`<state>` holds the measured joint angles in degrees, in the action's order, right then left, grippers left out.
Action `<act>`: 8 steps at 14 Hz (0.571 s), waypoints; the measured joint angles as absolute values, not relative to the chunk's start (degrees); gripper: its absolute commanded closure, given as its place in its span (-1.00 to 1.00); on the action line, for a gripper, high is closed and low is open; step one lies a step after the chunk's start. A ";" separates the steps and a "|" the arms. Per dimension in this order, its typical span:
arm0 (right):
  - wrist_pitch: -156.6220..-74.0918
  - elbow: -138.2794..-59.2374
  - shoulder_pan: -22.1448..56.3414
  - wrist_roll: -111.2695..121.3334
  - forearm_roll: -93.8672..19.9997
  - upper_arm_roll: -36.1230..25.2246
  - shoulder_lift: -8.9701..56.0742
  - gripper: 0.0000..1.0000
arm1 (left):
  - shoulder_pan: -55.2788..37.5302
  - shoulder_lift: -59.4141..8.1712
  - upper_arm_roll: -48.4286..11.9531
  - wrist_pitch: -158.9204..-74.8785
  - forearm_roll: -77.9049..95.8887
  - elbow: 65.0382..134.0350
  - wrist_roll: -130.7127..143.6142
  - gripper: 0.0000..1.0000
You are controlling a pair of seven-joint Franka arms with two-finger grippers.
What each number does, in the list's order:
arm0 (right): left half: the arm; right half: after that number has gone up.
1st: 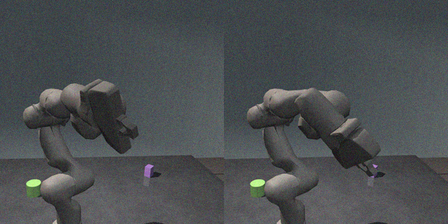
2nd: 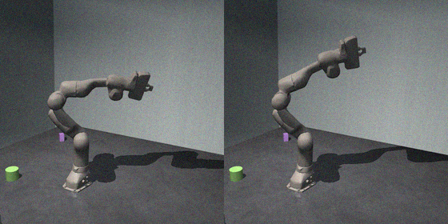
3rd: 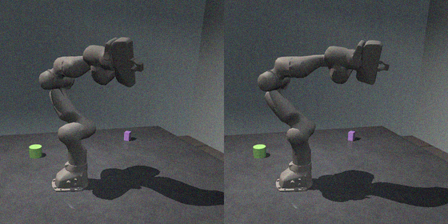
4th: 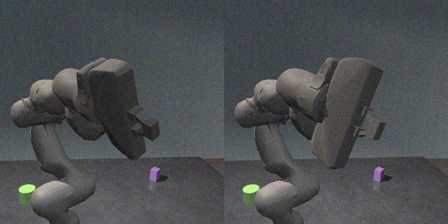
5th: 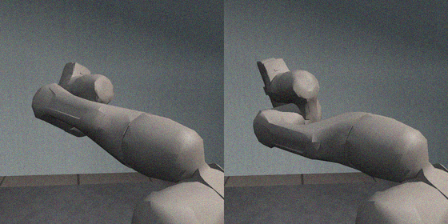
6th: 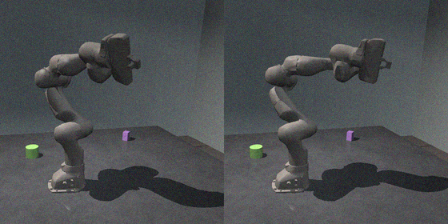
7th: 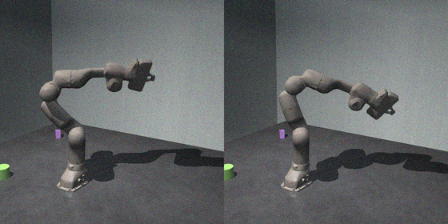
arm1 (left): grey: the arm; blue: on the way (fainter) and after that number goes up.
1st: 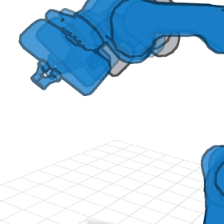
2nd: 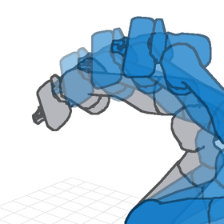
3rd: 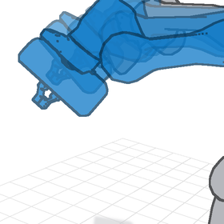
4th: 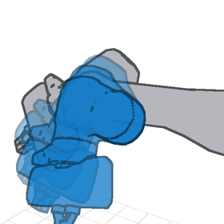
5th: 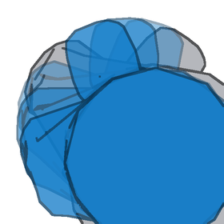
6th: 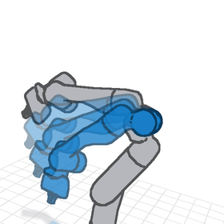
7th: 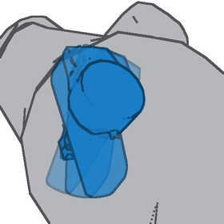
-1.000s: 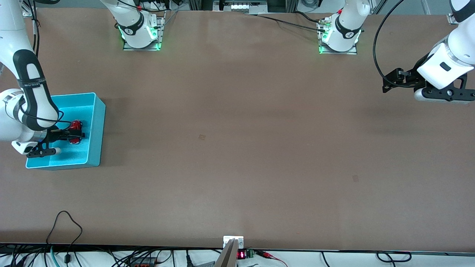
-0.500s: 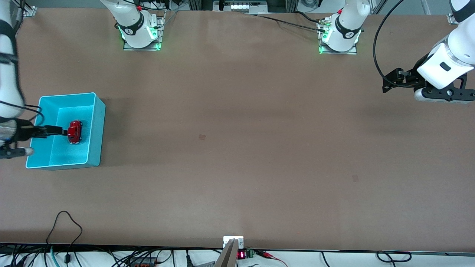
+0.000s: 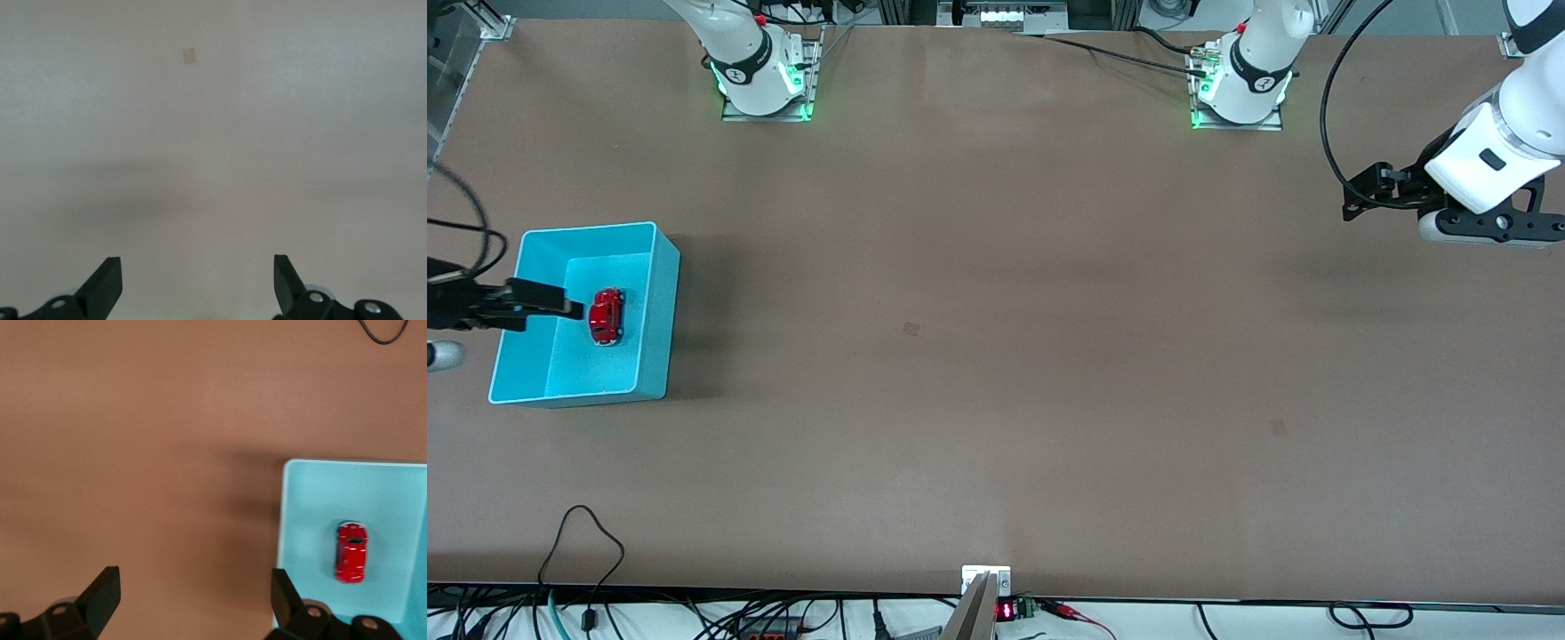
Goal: Wind red beetle toy and store in blue box
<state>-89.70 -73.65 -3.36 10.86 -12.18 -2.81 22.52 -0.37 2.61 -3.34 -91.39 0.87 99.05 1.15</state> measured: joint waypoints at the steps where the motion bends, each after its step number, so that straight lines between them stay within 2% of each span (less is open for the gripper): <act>1: -88.99 -73.52 -1.46 6.00 -12.12 -2.80 21.59 -1.00 | -0.37 2.61 -3.34 -91.38 0.87 99.05 1.15 -1.00; 5: -81.97 -73.49 3.43 -10.53 -8.02 -2.98 18.52 -1.00 | -0.37 2.61 -3.34 -91.38 0.87 99.05 1.15 -1.00; 8: -81.41 -73.55 1.19 -5.40 -3.26 -5.53 17.78 -1.00 | -0.37 2.61 -3.34 -91.38 0.87 99.05 1.15 -1.00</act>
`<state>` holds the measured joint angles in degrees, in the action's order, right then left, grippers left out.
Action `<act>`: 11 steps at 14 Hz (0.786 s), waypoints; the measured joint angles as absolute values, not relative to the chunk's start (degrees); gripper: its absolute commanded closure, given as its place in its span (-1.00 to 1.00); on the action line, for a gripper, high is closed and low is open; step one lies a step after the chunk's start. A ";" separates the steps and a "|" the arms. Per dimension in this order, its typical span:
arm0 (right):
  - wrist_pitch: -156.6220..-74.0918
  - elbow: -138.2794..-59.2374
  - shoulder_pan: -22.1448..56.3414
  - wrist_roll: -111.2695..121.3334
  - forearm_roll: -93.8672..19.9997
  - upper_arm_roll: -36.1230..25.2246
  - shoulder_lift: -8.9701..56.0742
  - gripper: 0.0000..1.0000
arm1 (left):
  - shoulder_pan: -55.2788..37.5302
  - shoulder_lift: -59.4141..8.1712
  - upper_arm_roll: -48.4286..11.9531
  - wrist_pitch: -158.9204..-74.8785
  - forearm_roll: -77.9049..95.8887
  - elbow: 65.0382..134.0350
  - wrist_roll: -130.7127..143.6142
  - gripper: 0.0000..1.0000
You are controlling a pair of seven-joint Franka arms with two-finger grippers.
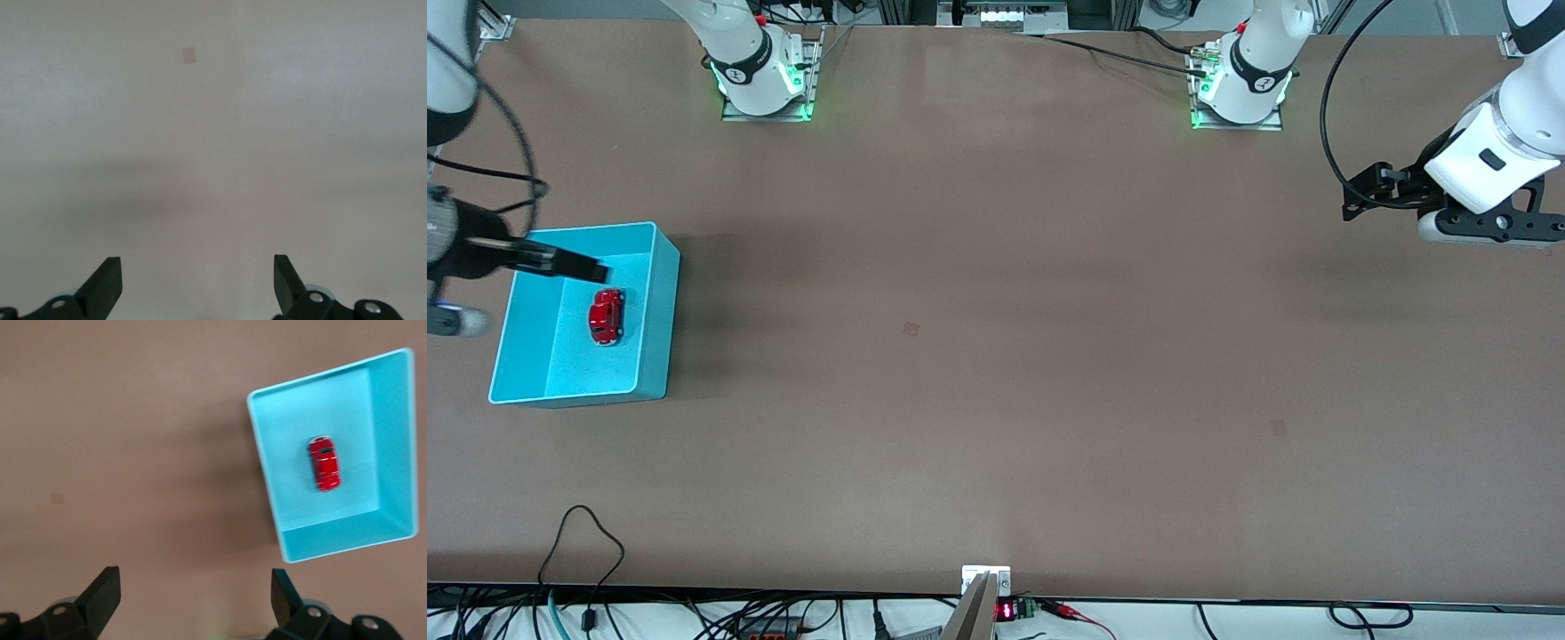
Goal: Wind red beetle toy and store in blue box
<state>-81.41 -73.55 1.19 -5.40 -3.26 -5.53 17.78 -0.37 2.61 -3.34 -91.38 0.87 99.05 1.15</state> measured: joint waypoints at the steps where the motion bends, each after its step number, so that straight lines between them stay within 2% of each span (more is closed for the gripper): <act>1: -82.16 -74.05 -0.19 -1.59 -3.12 -6.13 17.58 -1.00 | -0.37 2.61 -3.35 -91.38 0.87 99.05 1.15 -1.00; 5: -90.35 -84.91 -1.26 2.56 -3.10 -6.06 11.87 -1.00 | -0.37 2.61 -3.35 -91.38 0.87 99.05 1.15 -1.00; 11: -89.60 -90.62 0.34 -0.22 -2.21 -5.29 4.13 -1.00 | -0.38 2.61 -3.35 -91.38 0.87 99.05 1.15 -1.00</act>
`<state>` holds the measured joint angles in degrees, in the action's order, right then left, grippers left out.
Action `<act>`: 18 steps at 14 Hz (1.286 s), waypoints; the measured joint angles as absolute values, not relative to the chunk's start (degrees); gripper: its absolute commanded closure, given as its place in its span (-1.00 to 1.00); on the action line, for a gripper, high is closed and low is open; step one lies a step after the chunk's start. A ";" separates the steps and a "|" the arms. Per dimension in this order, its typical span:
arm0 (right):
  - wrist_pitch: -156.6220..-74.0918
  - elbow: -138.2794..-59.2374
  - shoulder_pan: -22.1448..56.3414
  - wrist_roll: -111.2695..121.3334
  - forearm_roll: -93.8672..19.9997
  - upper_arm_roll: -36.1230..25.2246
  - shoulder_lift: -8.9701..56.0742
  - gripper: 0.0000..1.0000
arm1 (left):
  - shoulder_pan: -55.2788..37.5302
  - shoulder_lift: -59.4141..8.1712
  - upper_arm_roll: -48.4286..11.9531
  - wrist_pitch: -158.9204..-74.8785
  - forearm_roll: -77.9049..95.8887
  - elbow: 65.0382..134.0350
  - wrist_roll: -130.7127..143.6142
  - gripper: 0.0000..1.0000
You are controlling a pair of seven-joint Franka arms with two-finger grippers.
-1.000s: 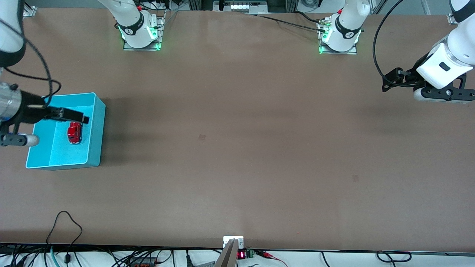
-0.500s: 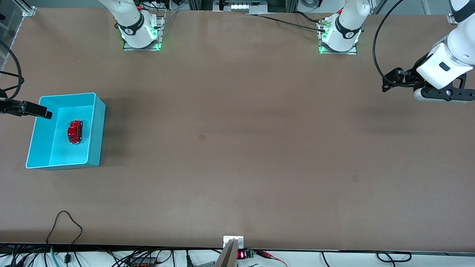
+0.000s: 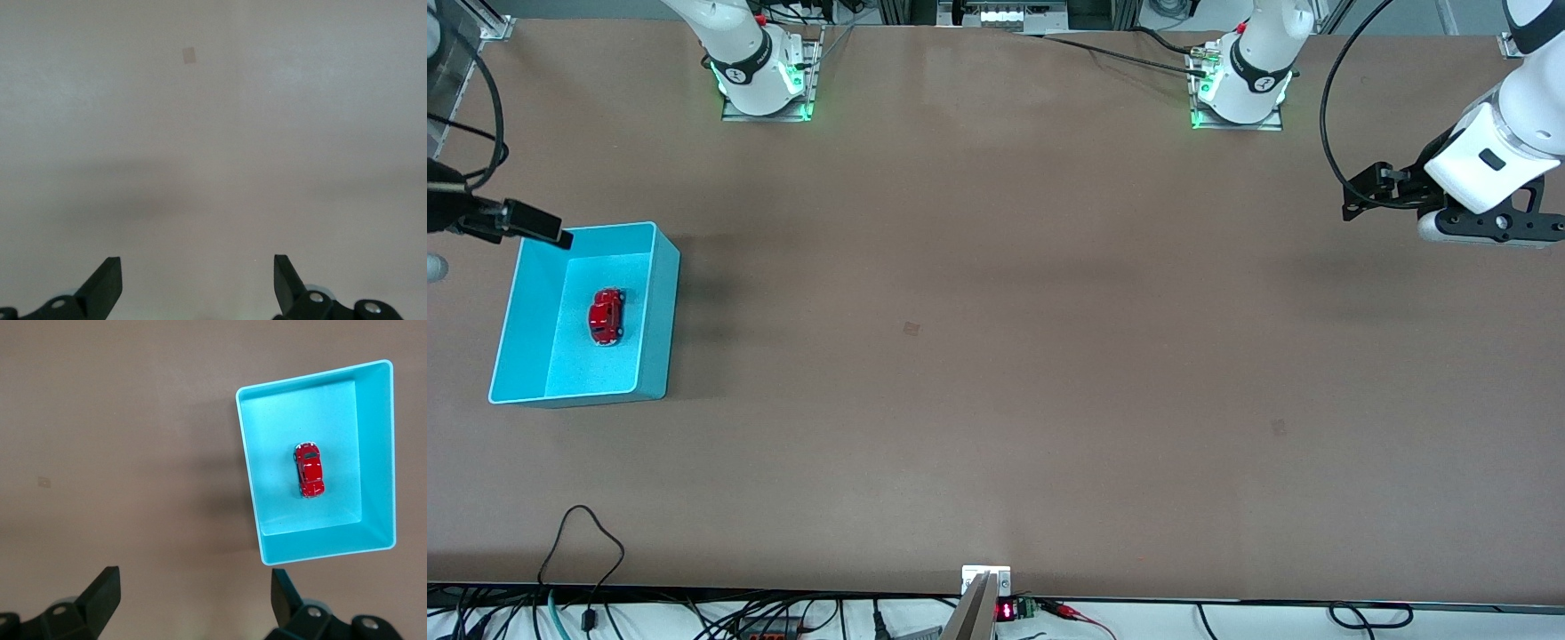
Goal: Wind red beetle toy and store in blue box
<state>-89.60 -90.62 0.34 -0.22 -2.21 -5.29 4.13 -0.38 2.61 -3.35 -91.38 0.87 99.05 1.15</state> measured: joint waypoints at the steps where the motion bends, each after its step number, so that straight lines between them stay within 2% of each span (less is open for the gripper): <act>1: -90.51 -92.01 0.40 -0.22 -1.58 -5.27 2.92 -1.00 | -0.38 2.61 -3.35 -91.38 0.87 99.05 1.15 -1.00; 6: -95.04 -99.08 0.59 -0.17 -1.03 -5.01 -1.14 -1.00 | -0.38 2.61 -3.36 -91.38 0.87 99.05 1.15 -1.00; 18: -93.42 -99.32 1.27 0.32 -0.99 -4.84 -2.91 -1.00 | -0.52 2.61 -3.53 -91.38 0.87 99.05 1.15 -1.00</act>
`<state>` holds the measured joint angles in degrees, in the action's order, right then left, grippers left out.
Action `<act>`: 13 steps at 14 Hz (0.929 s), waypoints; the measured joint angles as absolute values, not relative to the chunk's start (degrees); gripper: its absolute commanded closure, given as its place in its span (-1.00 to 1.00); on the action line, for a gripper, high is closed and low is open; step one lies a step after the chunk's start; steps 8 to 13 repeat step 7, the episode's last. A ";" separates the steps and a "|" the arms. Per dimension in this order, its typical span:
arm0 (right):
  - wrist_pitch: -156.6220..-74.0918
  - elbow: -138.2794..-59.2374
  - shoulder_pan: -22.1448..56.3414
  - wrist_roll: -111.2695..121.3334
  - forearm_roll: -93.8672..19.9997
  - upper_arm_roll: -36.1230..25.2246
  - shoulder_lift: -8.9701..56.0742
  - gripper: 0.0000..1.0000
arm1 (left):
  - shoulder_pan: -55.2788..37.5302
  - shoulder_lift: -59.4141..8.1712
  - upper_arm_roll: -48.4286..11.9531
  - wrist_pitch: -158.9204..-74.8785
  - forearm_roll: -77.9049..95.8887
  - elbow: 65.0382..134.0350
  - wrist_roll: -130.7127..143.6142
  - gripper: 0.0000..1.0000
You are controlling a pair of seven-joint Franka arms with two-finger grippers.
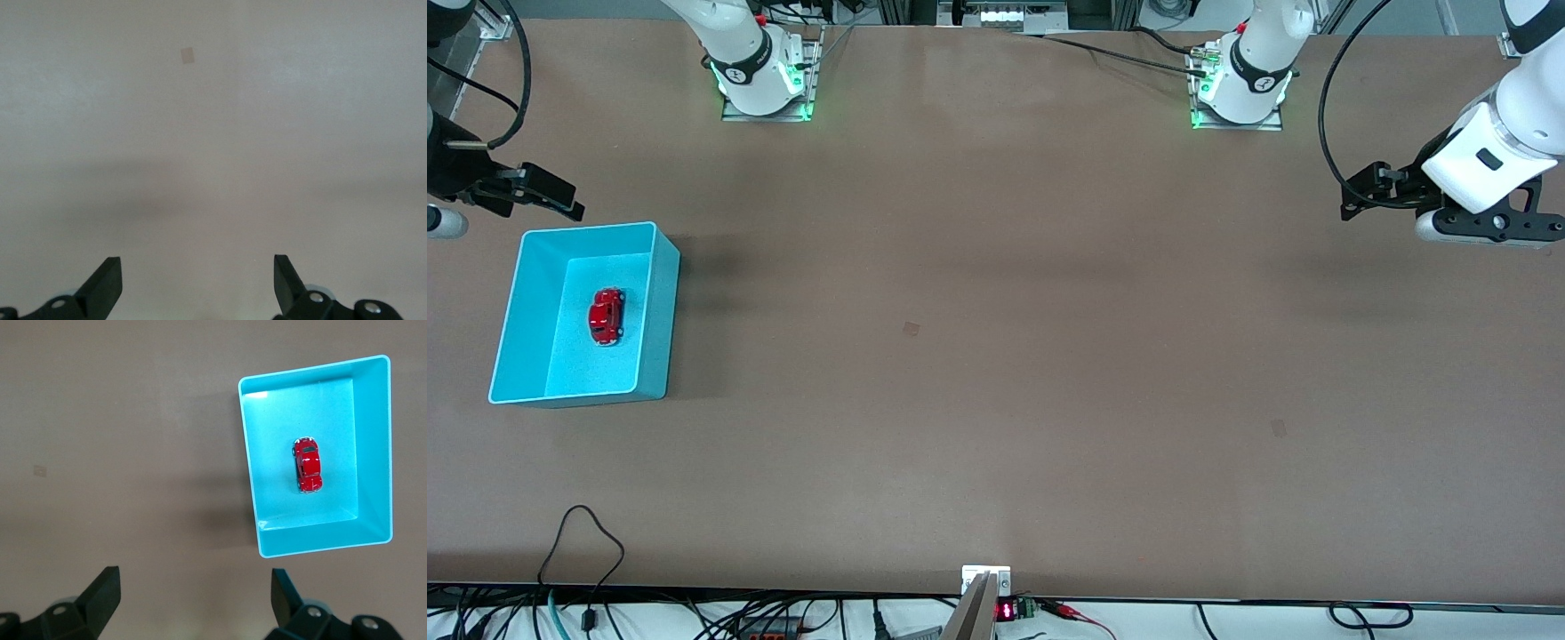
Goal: Wind red beetle toy and store in blue box
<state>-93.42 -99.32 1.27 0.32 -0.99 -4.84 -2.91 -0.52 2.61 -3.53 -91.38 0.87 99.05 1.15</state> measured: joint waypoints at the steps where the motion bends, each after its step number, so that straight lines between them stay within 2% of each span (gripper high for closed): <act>1: -93.42 -99.32 1.27 0.90 -0.99 -4.84 -3.03 -1.00 | -0.53 2.61 -3.60 -91.38 0.87 99.05 1.15 -1.00; 13: -93.33 -99.32 1.27 1.04 -0.99 -4.85 -3.55 -1.00 | -0.53 2.61 -3.68 -91.38 0.87 99.05 1.15 -1.00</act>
